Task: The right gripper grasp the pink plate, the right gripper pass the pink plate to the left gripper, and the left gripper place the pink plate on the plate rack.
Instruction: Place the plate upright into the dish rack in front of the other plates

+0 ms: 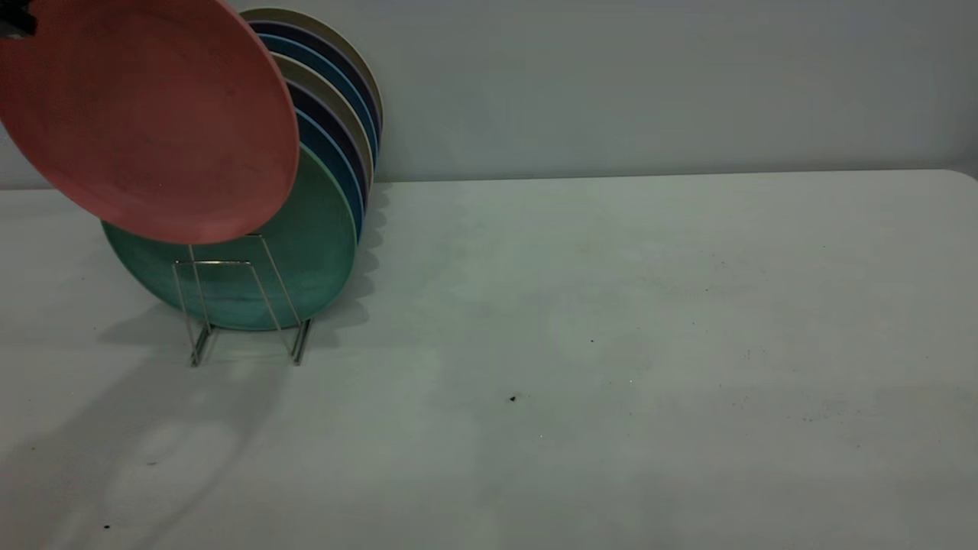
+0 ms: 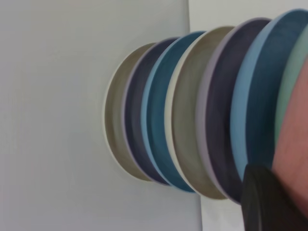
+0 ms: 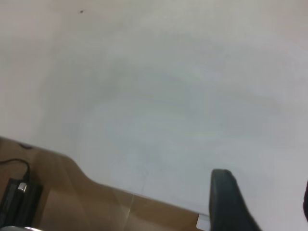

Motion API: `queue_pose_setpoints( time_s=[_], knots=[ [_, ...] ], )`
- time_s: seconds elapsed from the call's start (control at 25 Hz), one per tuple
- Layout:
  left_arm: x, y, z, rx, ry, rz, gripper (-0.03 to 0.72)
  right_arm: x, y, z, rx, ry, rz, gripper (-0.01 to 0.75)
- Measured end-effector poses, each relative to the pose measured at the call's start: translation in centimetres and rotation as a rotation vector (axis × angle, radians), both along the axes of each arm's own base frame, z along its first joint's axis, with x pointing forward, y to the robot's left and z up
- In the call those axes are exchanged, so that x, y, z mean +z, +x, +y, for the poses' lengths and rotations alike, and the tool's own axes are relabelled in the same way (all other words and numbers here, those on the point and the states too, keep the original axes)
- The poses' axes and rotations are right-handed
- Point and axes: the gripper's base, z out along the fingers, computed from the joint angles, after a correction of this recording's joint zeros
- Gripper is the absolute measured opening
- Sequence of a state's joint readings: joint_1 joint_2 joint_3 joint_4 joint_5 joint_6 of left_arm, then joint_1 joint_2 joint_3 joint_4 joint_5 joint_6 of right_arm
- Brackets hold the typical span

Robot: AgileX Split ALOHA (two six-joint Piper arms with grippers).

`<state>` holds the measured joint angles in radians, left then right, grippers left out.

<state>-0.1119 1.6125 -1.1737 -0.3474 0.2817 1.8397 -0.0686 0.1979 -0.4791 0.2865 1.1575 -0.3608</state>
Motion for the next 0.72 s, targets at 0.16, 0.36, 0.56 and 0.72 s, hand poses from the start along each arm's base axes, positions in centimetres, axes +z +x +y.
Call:
queue_pose_setpoints(
  time_s=[0.16,0.36,0.56,0.72],
  knots=[
    [-0.4,0.2,0.0,0.002,0.002,0.002,0.039,0.0,0.0,0.0,-0.002,0.002,-0.001,0.392],
    [-1.2,0.1,0.0,0.002,0.005,0.026,0.039,0.0,0.0,0.0,-0.004,0.002,-0.001,0.389],
    [-2.1,0.4,0.0,0.002,0.011,0.045,0.041,0.0,0.0,0.0,-0.004,0.002,-0.001,0.388],
    [-2.9,0.8,0.0,0.003,0.013,0.066,0.042,0.0,0.0,0.0,-0.004,0.002,-0.001,0.388]
  ],
)
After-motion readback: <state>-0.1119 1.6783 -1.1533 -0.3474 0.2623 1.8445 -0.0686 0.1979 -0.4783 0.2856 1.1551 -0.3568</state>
